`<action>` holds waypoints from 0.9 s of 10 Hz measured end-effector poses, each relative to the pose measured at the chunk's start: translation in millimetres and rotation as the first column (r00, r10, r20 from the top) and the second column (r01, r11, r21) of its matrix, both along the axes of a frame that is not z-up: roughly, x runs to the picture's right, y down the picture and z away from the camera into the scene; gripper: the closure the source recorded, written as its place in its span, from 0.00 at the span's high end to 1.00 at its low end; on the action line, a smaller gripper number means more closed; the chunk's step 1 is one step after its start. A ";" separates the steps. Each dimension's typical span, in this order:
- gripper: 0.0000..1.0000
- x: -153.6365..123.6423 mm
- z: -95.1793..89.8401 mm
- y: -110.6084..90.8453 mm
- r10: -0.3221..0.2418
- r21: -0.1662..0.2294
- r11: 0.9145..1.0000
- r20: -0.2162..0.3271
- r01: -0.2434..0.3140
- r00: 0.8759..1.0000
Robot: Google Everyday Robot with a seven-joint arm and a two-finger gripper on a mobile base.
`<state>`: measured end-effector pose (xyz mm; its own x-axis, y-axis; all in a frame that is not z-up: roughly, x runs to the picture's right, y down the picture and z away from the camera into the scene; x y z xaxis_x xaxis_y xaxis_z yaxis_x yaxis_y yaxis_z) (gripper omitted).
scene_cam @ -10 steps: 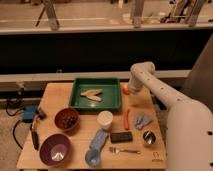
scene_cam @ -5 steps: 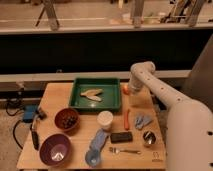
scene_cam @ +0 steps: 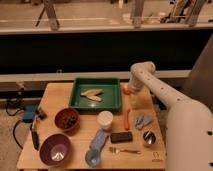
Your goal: Place apple in plastic cup
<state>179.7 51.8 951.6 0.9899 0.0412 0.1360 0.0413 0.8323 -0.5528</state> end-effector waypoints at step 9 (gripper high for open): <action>0.77 -13.3 -9.6 -23.2 -0.020 0.034 0.999 0.073 0.017 0.997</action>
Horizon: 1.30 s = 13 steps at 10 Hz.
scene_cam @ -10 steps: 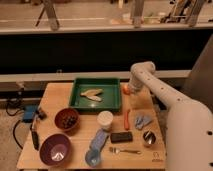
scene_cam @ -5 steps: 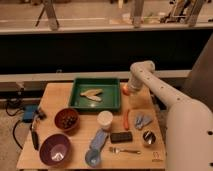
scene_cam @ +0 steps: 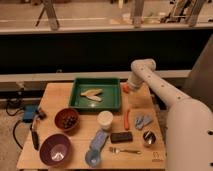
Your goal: Place apple in plastic cup
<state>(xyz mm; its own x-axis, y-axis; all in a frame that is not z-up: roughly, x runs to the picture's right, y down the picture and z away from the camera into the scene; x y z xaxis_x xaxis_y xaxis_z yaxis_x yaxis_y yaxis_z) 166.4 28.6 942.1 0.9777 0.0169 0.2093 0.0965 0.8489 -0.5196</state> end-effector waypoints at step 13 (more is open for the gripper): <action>0.77 6.3 -0.8 -28.0 0.014 0.088 0.996 0.021 -0.016 1.000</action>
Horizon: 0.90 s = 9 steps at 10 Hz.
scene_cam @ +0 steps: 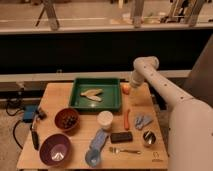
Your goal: Place apple in plastic cup
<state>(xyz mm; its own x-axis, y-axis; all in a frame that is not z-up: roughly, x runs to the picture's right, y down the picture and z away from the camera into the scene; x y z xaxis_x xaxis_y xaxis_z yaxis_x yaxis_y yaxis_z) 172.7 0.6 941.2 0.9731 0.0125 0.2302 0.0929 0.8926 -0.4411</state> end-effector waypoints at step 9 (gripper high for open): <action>0.77 22.5 29.5 -7.8 0.139 -0.009 0.990 0.070 -0.139 0.988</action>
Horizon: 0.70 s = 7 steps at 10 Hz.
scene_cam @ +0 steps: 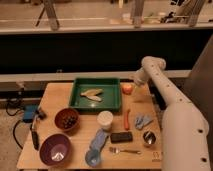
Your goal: Place apple in plastic cup
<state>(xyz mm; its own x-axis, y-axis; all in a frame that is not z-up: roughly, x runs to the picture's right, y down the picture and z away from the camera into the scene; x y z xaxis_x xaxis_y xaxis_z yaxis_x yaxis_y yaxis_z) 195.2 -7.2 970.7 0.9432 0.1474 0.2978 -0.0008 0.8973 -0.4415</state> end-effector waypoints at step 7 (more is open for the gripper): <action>0.77 15.8 9.3 6.8 0.212 0.064 0.974 0.082 -0.217 0.974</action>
<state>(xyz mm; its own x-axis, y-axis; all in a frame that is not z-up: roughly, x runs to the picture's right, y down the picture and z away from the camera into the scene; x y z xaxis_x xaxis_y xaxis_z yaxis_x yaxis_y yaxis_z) 210.9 -0.4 980.0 0.8666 0.3194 0.3833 -0.1660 0.9091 -0.3822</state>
